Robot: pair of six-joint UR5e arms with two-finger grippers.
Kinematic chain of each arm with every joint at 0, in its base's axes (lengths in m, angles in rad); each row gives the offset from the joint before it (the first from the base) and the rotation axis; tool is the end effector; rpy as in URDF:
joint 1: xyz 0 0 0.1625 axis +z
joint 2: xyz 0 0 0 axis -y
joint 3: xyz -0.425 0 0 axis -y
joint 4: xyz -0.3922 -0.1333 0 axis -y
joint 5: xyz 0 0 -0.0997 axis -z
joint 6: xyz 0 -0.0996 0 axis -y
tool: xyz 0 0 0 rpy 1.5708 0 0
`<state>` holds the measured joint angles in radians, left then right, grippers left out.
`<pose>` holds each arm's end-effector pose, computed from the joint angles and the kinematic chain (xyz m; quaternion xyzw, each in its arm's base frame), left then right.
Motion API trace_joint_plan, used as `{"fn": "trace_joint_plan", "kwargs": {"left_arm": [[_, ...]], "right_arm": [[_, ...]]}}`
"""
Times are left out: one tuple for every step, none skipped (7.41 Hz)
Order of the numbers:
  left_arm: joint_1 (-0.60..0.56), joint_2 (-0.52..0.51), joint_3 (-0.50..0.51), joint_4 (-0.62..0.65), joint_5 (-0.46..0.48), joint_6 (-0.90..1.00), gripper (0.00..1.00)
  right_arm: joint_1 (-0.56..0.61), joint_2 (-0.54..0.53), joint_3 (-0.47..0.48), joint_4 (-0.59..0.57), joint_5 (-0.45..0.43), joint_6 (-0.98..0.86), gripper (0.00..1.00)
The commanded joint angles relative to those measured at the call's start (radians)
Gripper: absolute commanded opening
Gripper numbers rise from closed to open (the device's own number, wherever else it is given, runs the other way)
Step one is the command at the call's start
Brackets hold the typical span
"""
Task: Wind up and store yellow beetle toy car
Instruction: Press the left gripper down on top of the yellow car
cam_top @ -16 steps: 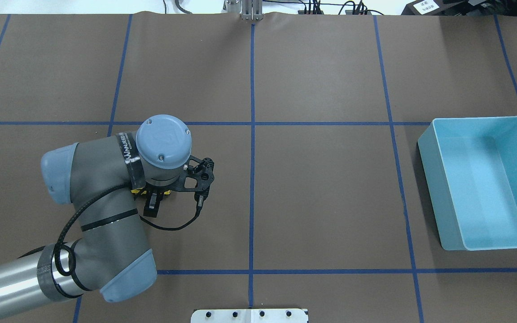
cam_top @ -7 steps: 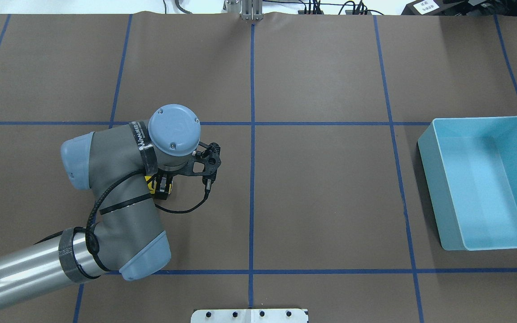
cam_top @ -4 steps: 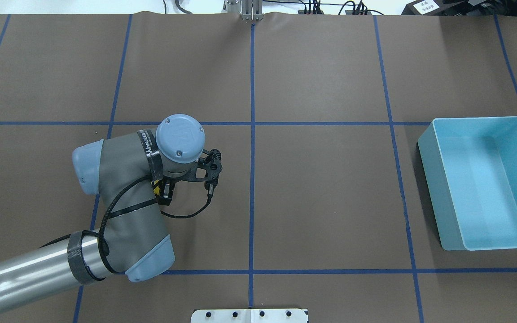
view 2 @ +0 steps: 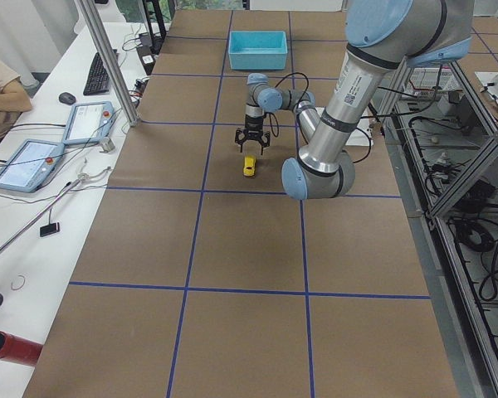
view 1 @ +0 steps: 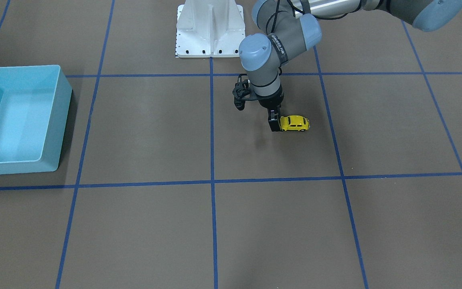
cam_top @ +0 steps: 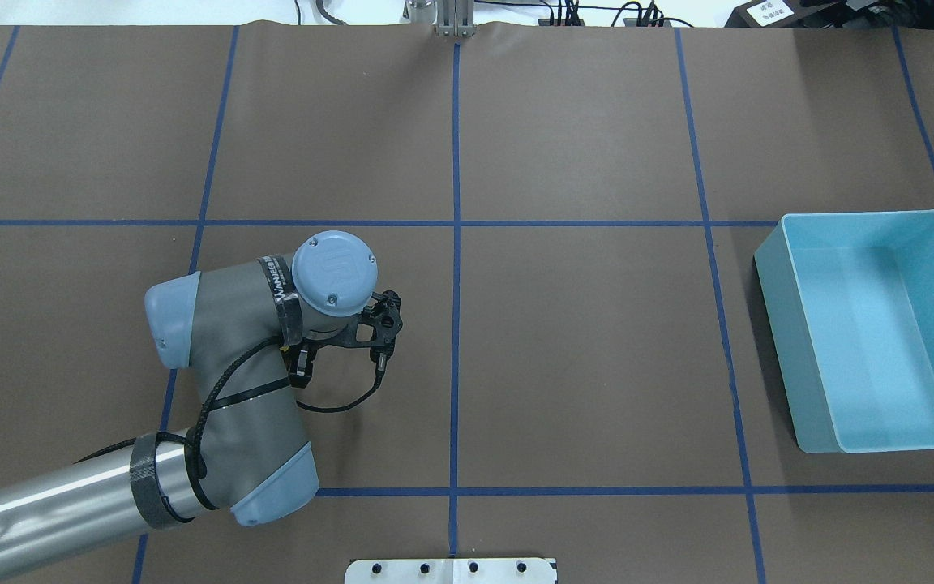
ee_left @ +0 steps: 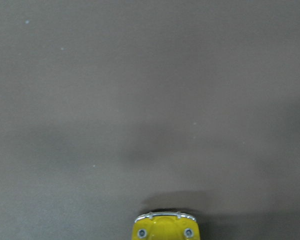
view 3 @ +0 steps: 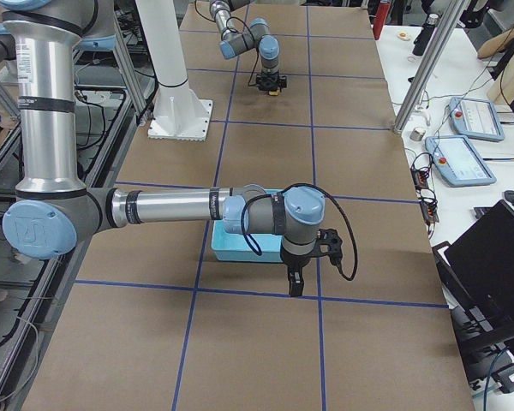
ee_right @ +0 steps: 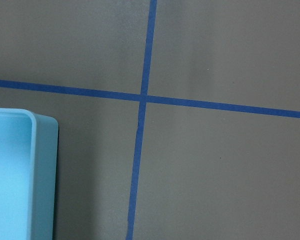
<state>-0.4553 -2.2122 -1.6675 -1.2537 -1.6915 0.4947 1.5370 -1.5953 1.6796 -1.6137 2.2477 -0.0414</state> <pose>0.5536 -0.4061 0.2886 0.1806 0.1199 0.7124 0.6674 0.0545 -0.4853 0.6278 0.0208 -0.3319 -0.0423 0.9421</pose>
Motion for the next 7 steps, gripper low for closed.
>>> {"fn": "trace_joint_plan", "kwargs": {"left_arm": [[0.004,0.006,0.003,-0.001,0.003,0.001,0.94],[0.003,0.011,0.005,-0.001,0.003,0.005,0.94],[-0.003,0.012,0.008,-0.003,0.004,0.013,0.94],[-0.013,0.012,0.012,-0.013,0.004,0.019,0.94],[-0.020,0.012,0.025,-0.029,0.004,0.030,0.94],[-0.023,0.009,0.029,-0.032,0.004,0.031,0.94],[-0.023,0.008,0.031,-0.038,0.003,0.031,0.94]], "right_arm": [[0.000,0.000,0.000,0.000,0.001,0.000,1.00],[0.000,0.000,0.000,0.000,0.000,0.000,1.00],[0.000,0.000,0.000,0.000,0.000,0.000,1.00],[0.000,0.000,0.000,0.000,0.001,0.000,1.00],[0.000,0.000,0.000,0.000,0.000,0.000,1.00],[0.000,0.000,0.000,0.000,0.001,0.000,1.00],[0.000,0.000,0.000,0.000,0.001,0.000,1.00]]}}
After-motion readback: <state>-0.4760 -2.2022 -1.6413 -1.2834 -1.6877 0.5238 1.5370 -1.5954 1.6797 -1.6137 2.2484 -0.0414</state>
